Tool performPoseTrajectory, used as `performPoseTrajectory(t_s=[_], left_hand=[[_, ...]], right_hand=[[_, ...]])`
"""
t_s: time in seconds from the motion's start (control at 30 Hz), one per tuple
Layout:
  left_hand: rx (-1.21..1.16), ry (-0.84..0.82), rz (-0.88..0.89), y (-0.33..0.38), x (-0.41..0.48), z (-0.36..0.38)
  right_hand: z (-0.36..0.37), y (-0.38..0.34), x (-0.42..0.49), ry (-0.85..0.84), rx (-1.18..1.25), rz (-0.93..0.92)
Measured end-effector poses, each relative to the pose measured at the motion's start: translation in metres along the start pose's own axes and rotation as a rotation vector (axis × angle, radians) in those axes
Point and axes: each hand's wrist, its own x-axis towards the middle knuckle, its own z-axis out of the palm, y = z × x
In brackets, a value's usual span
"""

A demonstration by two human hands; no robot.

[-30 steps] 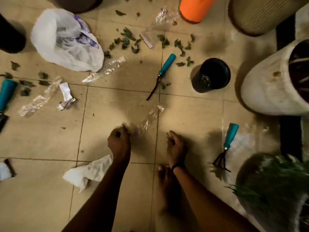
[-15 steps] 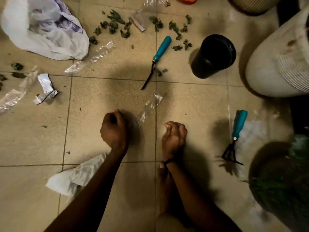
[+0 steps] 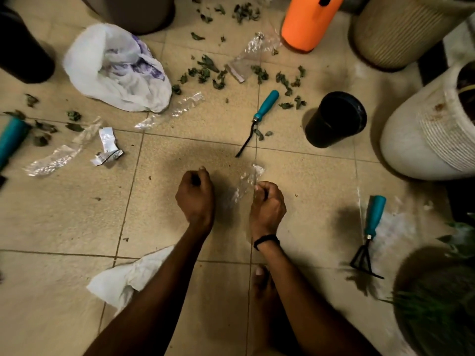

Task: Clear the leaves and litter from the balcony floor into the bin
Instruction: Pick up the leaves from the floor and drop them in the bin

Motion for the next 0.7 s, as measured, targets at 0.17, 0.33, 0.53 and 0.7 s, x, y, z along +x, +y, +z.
performPoseTrajectory(t_s=[0.17, 0.33, 0.53, 0.7], left_hand=[[-0.027, -0.06, 0.025, -0.007, 0.008, -0.01], [-0.036, -0.118, 0.094, -0.008, 0.026, -0.012], [0.013, -0.188, 0.205, 0.01, 0.053, 0.02], [0.11, -0.248, 0.285, 0.034, 0.076, 0.057]], right_hand=[[0.014, -0.017, 0.022, -0.027, 0.069, 0.028], [0.037, -0.02, 0.091, -0.03, 0.071, 0.234], [0.058, -0.028, 0.154, -0.192, -0.189, 0.209], [0.062, -0.033, 0.154, -0.298, -0.342, 0.084]])
